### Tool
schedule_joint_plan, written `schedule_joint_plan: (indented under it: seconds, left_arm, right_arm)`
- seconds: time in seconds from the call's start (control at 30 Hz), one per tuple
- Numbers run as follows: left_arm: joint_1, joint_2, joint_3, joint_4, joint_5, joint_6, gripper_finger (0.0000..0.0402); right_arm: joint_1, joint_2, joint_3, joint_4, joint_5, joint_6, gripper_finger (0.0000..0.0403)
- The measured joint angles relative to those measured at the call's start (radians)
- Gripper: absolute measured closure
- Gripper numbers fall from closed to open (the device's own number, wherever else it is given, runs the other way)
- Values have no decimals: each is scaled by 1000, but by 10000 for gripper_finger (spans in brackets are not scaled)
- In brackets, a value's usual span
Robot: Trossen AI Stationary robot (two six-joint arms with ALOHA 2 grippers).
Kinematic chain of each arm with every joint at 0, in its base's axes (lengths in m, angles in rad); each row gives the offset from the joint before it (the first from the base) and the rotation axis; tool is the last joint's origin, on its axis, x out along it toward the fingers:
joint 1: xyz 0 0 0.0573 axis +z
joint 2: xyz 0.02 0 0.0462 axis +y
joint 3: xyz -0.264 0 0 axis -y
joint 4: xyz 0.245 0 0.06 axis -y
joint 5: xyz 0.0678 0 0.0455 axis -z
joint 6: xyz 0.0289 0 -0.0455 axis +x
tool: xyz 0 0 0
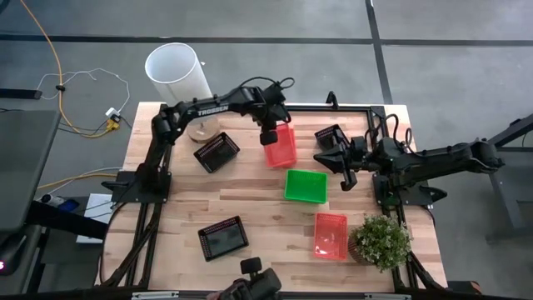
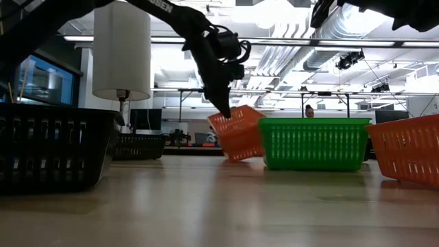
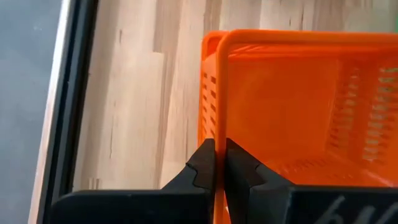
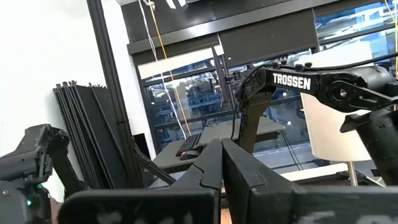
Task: Stack baskets by color
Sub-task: Stack the bottom left orange bin on top of the top orange bin
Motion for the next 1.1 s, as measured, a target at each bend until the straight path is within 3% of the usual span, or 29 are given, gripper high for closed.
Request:
schedule_joint_plan:
  seconds: [0.33, 0.63, 0.77, 0.93, 1.1]
  left_arm:
    - [-2, 1, 0, 13, -13, 26, 376]
    - [-3, 1, 0, 14, 54, 43, 286]
    - [-3, 1, 5, 15, 62, -30, 243]
    - [-3, 1, 83, -8, 103, -69, 209]
    - [-8, -2, 197, -62, 123, -77, 202]
  right_arm:
    - [0, 0, 0, -21, 8, 0, 403]
    - [0, 0, 0, -34, 9, 0, 403]
    - [0, 0, 0, -39, 9, 0, 403]
    - [0, 0, 0, -48, 9, 0, 403]
    - [0, 0, 0, -49, 9, 0, 403]
